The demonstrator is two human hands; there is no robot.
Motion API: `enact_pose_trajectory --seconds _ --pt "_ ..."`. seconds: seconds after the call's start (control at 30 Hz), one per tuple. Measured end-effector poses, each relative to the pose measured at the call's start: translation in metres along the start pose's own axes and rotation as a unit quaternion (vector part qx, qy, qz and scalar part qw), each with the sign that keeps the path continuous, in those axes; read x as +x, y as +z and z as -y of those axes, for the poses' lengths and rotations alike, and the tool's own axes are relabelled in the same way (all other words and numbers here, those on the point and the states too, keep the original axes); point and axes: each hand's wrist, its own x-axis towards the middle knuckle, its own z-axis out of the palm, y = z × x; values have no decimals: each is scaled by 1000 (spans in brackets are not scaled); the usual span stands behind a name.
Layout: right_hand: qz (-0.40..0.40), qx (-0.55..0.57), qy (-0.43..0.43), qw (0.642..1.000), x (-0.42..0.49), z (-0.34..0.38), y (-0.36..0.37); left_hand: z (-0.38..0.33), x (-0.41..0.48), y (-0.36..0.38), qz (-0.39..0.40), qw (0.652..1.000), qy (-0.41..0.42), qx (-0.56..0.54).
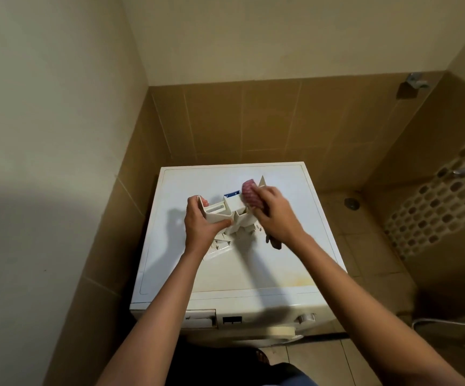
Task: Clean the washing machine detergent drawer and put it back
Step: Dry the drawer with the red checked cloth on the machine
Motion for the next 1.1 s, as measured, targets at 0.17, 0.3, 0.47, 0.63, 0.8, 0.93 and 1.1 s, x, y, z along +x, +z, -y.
enact_pose_trajectory --seconds 0.17,0.3,0.47,0.63,0.8,0.93,1.1 --pt "63 -101 -70 990 -11 35 43 2 0 -1 15 1000 5 23" --pt "49 -154 -55 985 -9 27 40 4 0 -7 38 999 16 36" --pt "-10 -155 -12 988 -8 20 35 1 1 -9 75 995 21 58" --pt "-41 -93 46 994 -1 19 34 1 1 -12 80 995 31 58" --pt "-35 -121 2 992 -6 32 43 1 -1 -13 68 996 34 54" --pt "10 -114 -35 993 -3 28 38 -3 -2 -12 62 996 32 52" --pt "-54 -99 14 994 5 19 27 -10 -1 -8 41 997 42 45"
